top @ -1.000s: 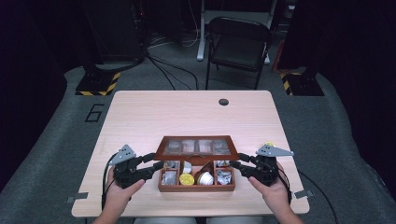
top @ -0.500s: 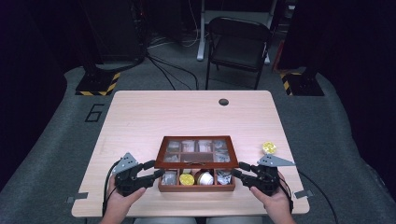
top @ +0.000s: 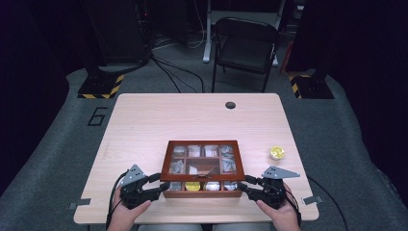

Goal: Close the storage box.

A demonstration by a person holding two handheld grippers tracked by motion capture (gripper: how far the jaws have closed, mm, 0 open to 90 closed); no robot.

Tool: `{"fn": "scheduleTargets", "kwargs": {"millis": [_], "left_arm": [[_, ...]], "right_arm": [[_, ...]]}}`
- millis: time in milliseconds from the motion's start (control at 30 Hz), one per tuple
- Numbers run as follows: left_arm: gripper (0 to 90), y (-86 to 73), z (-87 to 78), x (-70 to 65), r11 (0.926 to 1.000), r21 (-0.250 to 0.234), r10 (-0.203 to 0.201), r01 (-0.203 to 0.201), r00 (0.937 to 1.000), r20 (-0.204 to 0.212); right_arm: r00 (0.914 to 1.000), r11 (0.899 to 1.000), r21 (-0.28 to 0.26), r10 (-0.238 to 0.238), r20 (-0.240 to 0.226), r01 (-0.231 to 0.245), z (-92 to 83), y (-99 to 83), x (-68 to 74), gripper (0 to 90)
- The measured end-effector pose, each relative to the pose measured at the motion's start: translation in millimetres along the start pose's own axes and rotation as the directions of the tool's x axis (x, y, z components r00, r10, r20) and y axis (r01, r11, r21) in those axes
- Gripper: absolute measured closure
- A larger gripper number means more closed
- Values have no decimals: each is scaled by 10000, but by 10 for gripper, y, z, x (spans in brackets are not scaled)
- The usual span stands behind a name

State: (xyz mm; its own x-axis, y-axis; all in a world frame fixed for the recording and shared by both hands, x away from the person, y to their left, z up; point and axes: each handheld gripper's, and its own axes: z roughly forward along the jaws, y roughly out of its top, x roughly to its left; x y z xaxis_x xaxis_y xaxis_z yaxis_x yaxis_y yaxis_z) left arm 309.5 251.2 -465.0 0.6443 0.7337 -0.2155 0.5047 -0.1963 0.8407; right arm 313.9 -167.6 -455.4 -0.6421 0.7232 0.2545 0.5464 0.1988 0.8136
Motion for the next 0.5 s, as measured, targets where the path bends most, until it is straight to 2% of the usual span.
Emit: {"fn": "scheduleTargets", "kwargs": {"millis": [333,500], "left_arm": [[464,-60,49,-1,9994,324,-100,97,9999,75],[464,-88,75,-4,9988,489,-35,33,10000,32]], "right_arm": [[9997,9992,310,-252,37,251,56,-61,0,534],[9983,9972,532,-541,234,528,84,-84,16,534]]}}
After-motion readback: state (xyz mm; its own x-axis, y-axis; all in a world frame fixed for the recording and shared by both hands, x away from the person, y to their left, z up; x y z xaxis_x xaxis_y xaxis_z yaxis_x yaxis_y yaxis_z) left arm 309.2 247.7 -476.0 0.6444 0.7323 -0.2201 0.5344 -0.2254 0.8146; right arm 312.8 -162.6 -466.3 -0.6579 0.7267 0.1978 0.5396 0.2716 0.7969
